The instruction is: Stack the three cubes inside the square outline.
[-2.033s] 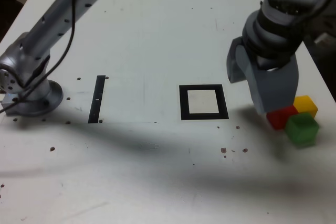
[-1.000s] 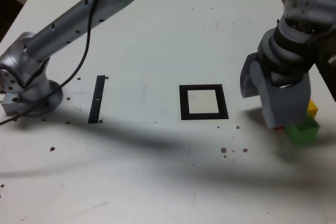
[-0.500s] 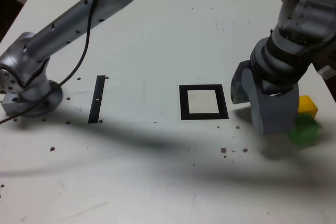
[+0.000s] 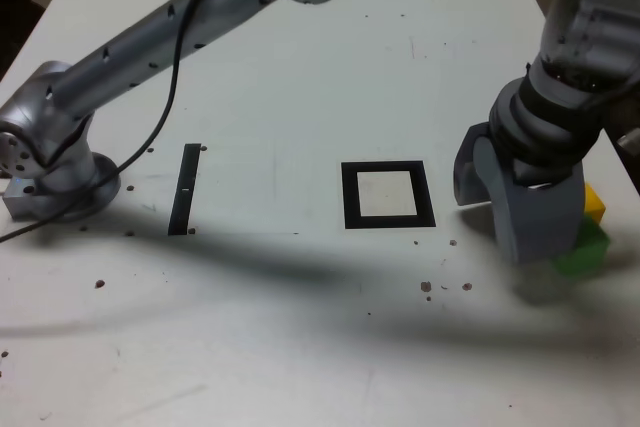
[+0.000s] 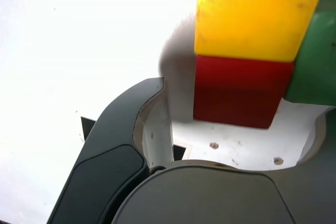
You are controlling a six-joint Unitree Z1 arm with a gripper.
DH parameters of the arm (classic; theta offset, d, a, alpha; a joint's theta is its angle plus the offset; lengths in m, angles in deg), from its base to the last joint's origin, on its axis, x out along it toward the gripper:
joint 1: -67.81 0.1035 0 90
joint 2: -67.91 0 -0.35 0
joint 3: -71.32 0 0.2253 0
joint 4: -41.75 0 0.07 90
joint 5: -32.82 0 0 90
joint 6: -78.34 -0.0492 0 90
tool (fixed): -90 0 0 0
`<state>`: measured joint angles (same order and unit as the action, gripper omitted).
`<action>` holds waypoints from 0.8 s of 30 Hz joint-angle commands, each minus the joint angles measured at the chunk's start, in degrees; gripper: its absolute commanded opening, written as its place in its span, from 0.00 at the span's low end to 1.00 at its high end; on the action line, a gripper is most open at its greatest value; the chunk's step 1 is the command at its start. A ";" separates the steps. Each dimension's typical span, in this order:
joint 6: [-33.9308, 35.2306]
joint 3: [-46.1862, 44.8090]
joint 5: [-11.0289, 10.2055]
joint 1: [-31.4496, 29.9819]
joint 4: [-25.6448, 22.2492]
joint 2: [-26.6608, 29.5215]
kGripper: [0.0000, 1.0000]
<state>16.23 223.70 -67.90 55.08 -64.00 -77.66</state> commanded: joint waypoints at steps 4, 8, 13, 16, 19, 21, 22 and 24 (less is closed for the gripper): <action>-0.14 0.83 0.00 0.85 -0.63 -1.22 0.91; -0.11 1.07 -0.32 1.13 -0.70 -1.52 0.87; 0.43 1.18 -1.52 1.28 -1.20 -1.63 0.77; 0.84 1.10 -2.07 1.41 -1.39 -1.64 0.64; 0.93 1.06 -2.07 1.48 -1.34 -1.59 0.47; 0.86 1.08 -1.88 1.48 -1.24 -1.54 0.37; 0.81 1.08 -1.80 1.48 -1.25 -1.51 0.33; 0.73 1.07 -1.72 1.48 -1.29 -1.48 0.29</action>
<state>17.08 224.62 -69.71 56.45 -64.67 -78.95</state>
